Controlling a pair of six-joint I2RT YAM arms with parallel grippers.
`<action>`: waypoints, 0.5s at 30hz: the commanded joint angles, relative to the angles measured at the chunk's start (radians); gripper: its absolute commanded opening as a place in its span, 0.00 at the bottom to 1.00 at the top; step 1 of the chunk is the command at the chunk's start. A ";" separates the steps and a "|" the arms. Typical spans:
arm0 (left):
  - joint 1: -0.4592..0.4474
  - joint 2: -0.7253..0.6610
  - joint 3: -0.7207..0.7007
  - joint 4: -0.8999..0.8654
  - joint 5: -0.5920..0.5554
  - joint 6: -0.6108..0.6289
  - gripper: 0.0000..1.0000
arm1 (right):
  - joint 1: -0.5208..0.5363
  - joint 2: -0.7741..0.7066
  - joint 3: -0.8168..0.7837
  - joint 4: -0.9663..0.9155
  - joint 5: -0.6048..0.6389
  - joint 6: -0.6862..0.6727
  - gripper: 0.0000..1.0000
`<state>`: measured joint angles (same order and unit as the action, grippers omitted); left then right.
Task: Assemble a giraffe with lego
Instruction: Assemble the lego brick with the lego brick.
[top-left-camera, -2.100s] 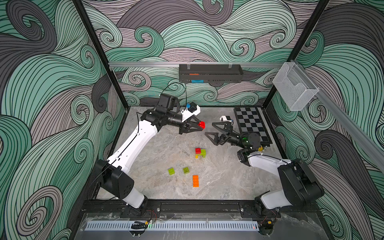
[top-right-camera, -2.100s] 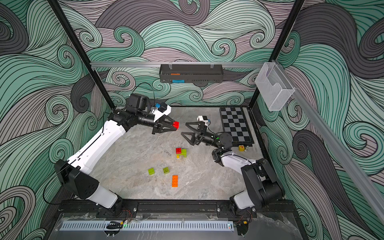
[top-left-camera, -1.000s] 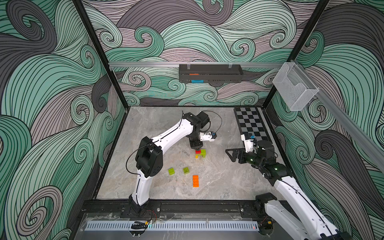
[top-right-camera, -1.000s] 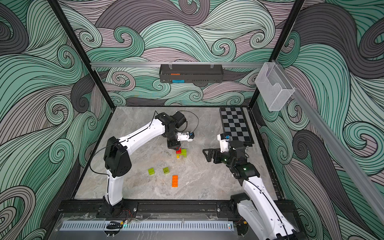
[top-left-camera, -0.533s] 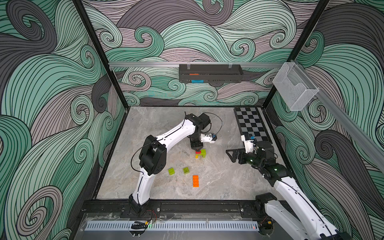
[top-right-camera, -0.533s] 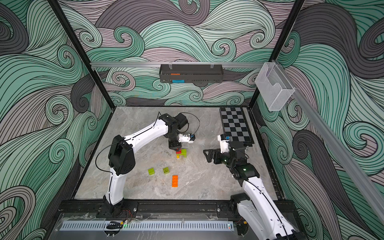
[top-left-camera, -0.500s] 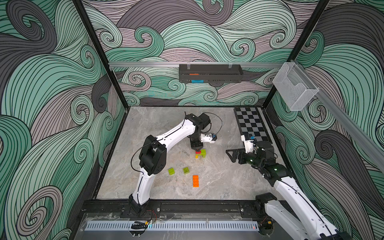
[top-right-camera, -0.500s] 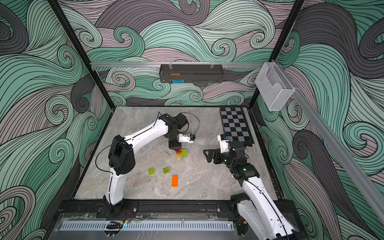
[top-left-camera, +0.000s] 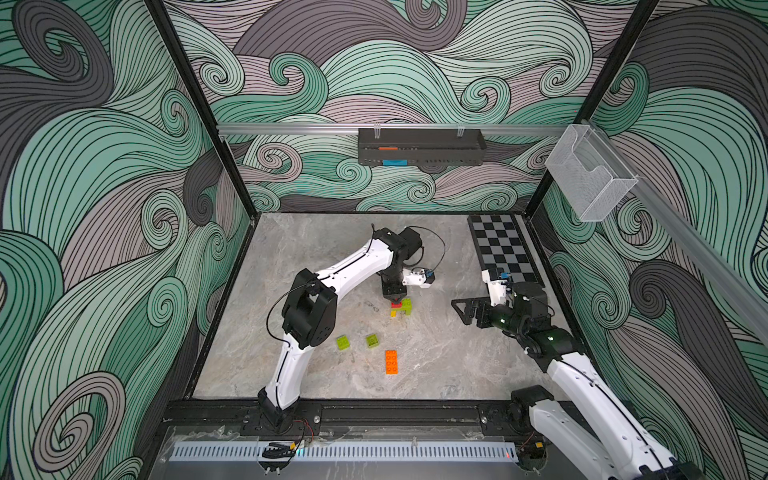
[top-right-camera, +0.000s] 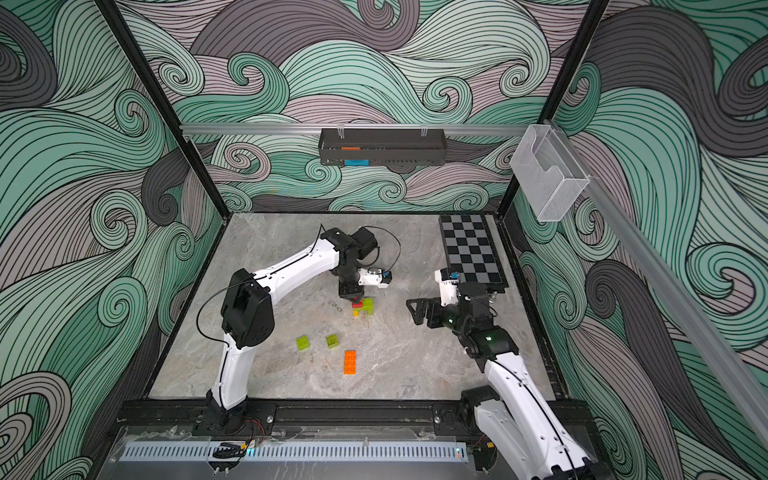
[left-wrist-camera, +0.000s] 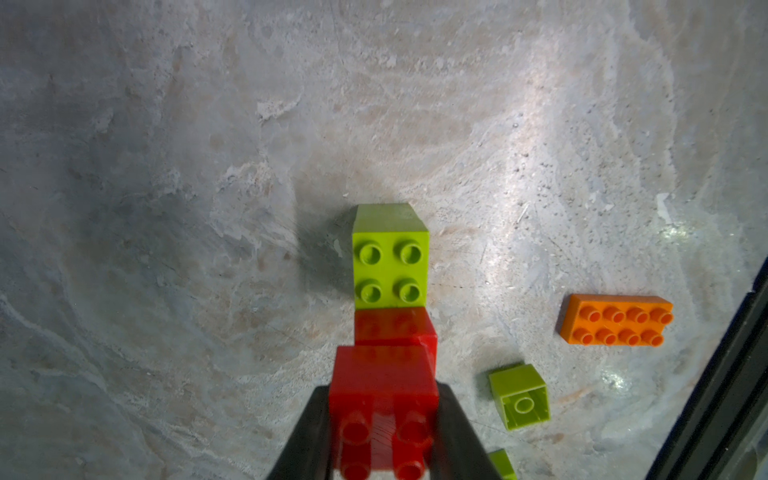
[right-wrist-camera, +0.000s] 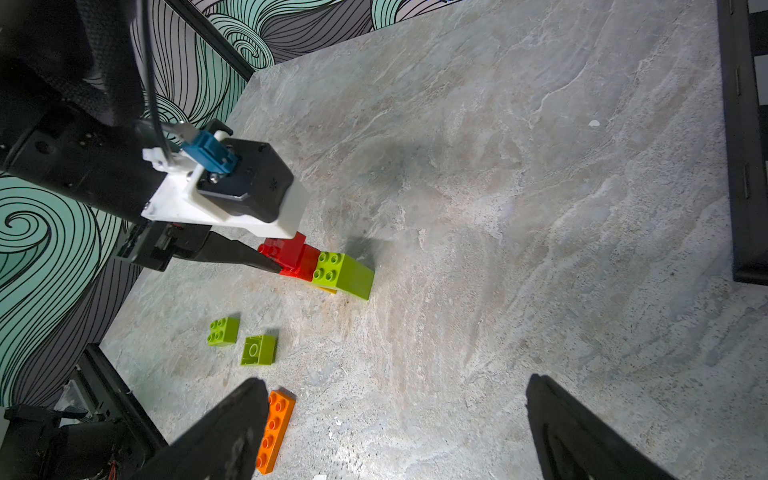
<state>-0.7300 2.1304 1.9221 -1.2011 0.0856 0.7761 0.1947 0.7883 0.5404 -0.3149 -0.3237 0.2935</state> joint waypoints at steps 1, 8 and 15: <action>-0.003 0.033 0.026 -0.015 -0.001 0.015 0.00 | -0.004 0.005 -0.007 0.027 -0.009 -0.007 0.99; -0.003 0.037 0.026 -0.052 0.003 0.017 0.00 | -0.004 0.009 -0.008 0.027 -0.010 -0.008 0.99; -0.005 0.014 0.015 -0.068 0.026 0.022 0.00 | -0.004 0.019 -0.007 0.031 -0.011 -0.006 0.99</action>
<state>-0.7300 2.1372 1.9312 -1.2259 0.0898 0.7788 0.1947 0.8040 0.5404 -0.3031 -0.3241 0.2939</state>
